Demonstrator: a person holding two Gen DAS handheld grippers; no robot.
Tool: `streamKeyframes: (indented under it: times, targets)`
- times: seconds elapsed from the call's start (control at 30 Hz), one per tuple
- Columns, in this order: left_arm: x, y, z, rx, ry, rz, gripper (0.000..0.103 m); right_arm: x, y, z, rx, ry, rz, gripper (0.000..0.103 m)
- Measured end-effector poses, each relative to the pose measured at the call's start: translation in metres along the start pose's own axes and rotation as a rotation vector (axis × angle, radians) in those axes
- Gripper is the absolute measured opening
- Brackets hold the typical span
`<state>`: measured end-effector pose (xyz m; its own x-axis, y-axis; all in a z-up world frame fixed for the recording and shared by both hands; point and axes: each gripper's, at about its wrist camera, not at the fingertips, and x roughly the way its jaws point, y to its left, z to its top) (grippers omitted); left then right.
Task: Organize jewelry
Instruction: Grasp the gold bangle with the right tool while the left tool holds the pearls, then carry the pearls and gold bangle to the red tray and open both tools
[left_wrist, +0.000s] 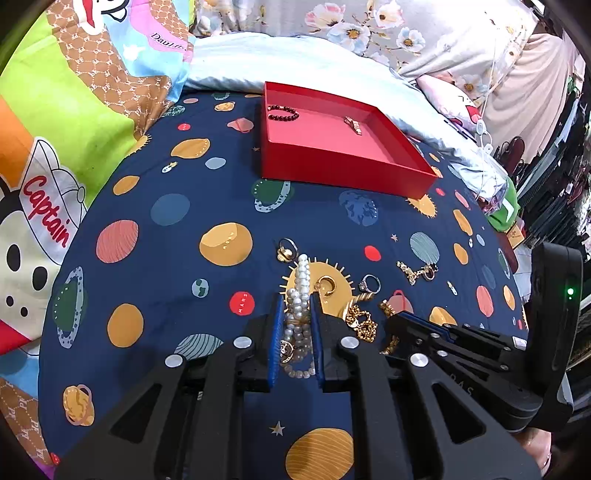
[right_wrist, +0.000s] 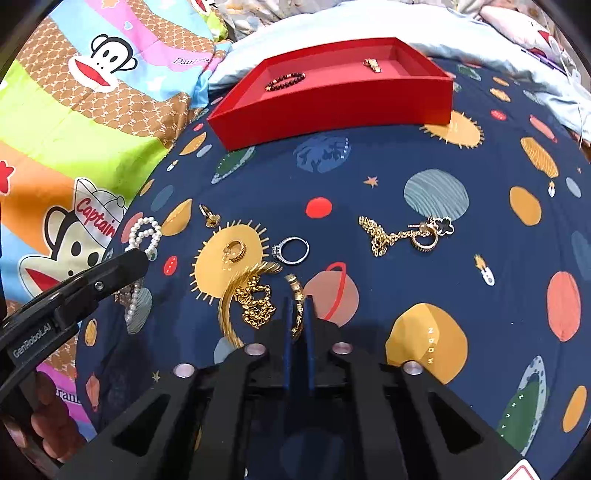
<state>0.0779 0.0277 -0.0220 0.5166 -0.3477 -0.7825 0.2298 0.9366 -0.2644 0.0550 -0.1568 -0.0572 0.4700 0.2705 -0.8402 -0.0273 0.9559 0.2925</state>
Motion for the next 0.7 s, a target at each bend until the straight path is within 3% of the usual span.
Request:
streamKeyframes:
  times: [0.47, 0.7]
  targets:
    - [-0.014, -0.006, 0.011, 0.017, -0.039, -0.015, 0.013, -0.052, -0.001, 0.018, 0.004, -0.146, 0.005, 0.005]
    - [-0.021, -0.016, 0.052, 0.025, -0.096, -0.075, 0.013, -0.074, -0.015, 0.061, 0.002, -0.24, -0.021, 0.004]
